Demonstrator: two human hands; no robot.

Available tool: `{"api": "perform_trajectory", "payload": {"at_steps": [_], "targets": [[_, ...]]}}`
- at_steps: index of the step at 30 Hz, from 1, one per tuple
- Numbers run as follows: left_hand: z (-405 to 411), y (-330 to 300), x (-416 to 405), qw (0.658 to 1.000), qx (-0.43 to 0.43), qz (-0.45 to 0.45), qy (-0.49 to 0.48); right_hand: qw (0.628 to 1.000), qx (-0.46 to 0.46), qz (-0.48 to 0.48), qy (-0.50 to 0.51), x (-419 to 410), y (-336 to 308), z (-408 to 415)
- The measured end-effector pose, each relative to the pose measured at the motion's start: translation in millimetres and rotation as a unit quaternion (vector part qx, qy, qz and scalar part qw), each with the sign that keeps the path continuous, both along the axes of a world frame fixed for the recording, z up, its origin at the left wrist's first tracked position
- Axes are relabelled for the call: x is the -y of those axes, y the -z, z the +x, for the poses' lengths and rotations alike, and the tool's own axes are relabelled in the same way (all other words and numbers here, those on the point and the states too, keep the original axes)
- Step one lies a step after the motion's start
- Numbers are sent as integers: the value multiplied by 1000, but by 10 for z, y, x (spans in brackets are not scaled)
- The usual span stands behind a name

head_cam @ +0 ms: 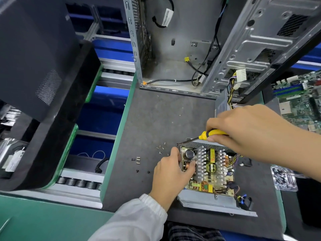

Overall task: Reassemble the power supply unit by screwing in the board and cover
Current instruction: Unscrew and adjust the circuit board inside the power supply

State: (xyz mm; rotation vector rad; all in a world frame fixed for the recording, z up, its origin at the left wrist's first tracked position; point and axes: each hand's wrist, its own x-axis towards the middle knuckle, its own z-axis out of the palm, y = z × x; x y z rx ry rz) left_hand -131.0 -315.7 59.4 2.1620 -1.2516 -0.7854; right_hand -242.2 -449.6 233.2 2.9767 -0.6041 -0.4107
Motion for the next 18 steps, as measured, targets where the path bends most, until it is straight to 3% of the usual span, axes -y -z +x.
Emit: {"api": "perform_trajectory", "payload": {"at_steps": [18], "targets": [[-99,14,-12,996,-48,-76,-17,998,-53,-40,-16,-33,195,44]]}}
